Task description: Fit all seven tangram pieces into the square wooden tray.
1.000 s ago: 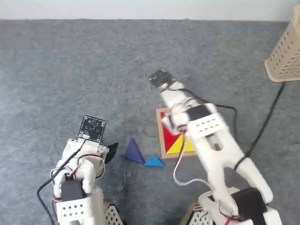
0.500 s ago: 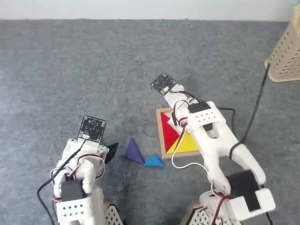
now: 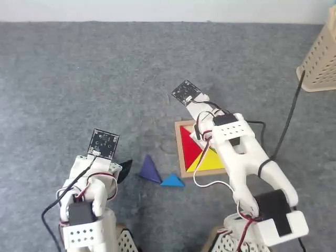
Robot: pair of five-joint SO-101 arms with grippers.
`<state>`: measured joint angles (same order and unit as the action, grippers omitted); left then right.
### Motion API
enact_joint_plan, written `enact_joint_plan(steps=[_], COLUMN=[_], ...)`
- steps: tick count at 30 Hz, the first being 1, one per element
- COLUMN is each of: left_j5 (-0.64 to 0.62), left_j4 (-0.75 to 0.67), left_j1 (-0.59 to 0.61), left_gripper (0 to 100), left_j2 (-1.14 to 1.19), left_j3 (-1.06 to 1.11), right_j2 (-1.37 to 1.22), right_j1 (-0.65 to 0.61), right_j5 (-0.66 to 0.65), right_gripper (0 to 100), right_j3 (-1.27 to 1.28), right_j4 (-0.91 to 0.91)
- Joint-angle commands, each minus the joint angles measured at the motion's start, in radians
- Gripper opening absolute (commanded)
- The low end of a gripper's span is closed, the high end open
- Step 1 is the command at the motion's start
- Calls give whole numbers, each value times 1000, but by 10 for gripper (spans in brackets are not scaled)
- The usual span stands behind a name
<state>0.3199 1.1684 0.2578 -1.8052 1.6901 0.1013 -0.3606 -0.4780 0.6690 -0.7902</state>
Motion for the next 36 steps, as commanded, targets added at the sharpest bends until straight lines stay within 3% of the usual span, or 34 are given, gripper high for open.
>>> enact_joint_plan(steps=[1, 4, 10, 20, 22, 27, 29, 36], left_j5=[2, 2, 2, 2, 2, 2, 2, 2], left_j4=[5, 5, 5, 5, 5, 5, 5, 5], left_j1=[-2, -2, -2, -2, -2, -2, -2, -2], left_gripper=[353, 353, 353, 353, 353, 353, 353, 353], left_j2=[-15, -15, -15, -15, -15, -15, -15, -15], left_j3=[-5, -5, -5, -5, -5, -5, -5, -5], right_j2=[4, 4, 4, 5, 5, 10, 15, 81], right_j1=[12, 12, 12, 31, 65, 91, 50, -177], right_j5=[-11, -11, -12, -5, 8, 114, 153, 183], right_gripper=[75, 91, 246, 241, 215, 0, 37, 7], right_j3=[-66, -66, -63, -66, -71, -69, -71, -68], right_j4=[16, 16, 16, 16, 35, 74, 41, -128])
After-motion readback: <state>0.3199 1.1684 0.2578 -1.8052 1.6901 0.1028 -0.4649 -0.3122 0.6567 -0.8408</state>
